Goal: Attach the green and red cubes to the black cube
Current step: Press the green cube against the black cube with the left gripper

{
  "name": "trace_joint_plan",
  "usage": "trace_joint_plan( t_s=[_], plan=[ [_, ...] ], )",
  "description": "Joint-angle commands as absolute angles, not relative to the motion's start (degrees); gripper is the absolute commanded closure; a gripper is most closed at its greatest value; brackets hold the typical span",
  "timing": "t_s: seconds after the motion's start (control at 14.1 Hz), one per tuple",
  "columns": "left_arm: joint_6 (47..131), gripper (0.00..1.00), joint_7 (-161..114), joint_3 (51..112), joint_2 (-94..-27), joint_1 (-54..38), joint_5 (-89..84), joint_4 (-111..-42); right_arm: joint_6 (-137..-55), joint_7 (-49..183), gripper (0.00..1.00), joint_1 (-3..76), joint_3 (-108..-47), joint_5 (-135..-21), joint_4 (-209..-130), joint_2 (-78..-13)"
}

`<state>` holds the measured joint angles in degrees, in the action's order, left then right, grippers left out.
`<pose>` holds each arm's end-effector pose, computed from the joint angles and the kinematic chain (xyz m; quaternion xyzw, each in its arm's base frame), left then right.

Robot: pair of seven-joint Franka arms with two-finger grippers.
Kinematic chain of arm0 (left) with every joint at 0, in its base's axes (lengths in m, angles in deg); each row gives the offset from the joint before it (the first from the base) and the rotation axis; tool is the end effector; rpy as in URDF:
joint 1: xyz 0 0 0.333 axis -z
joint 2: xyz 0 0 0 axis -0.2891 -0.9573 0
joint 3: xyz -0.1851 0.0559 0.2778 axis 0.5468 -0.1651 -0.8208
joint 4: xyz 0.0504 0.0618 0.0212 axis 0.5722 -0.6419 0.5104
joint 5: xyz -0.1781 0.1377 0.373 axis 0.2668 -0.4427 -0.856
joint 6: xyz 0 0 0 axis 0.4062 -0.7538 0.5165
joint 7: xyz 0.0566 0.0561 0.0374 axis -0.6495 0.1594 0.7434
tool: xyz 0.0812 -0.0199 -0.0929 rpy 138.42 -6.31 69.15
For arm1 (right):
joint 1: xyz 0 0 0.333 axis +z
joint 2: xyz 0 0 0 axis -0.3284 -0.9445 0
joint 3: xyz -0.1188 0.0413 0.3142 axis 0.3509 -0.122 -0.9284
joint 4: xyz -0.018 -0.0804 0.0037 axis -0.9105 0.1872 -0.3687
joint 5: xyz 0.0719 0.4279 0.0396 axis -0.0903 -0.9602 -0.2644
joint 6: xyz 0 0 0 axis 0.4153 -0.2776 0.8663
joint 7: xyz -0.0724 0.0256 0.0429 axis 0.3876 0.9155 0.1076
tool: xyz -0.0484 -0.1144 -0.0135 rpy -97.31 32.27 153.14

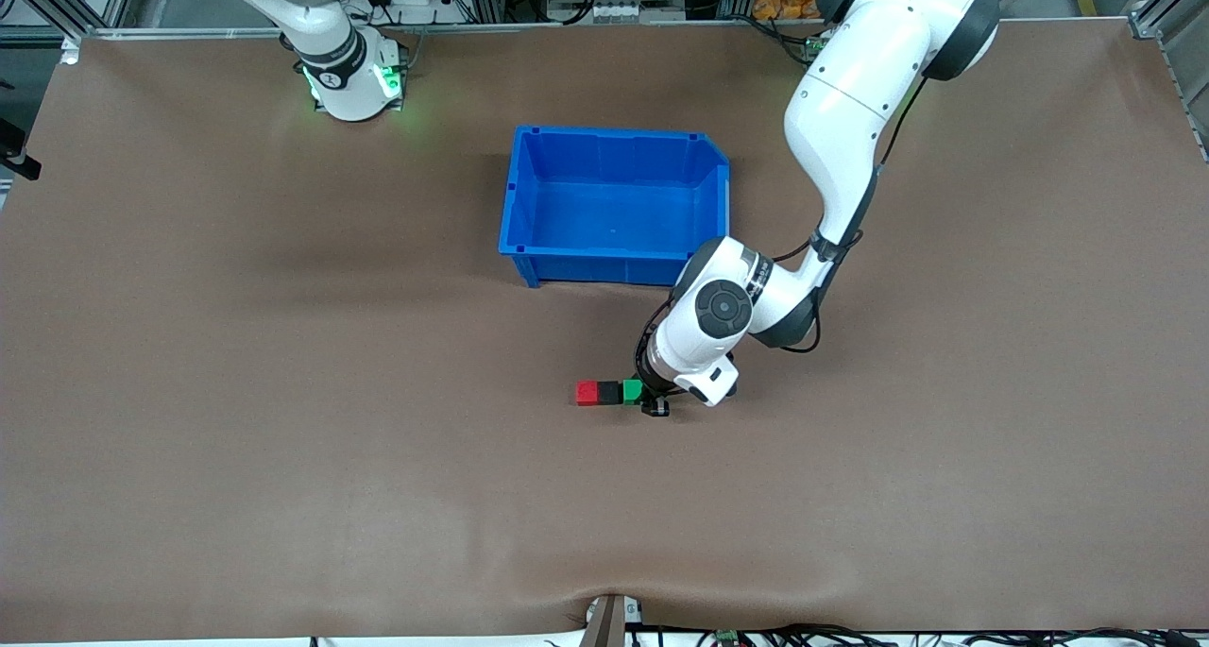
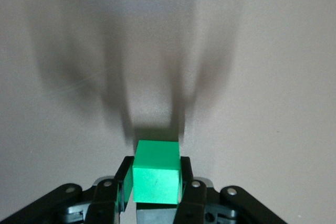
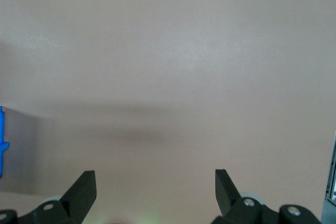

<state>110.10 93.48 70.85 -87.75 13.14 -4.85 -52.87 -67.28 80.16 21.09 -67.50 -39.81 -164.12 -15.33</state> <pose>0.6599 -0.4775 0.1652 0.6760 0.7259 -0.0762 0.1016 0.5371 -0.1426 0.6559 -0.9991 -0.0414 0.0032 0.0016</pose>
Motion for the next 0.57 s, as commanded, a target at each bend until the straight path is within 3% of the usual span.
trace_joint_plan(
  t_s=[0.0, 0.5],
  plan=[
    [108.6, 1.0, 95.1, 70.3, -88.4, 14.0, -4.4, -52.0, -64.2, 80.4, 0.0, 19.4, -68.6, -40.2, -162.3, -16.1],
    [108.6, 1.0, 95.2, 70.4, -88.1, 13.9, -4.5, -52.0, -60.4, 66.6, 0.0, 17.8, -76.7, -39.4, -160.1, -16.1]
  ],
)
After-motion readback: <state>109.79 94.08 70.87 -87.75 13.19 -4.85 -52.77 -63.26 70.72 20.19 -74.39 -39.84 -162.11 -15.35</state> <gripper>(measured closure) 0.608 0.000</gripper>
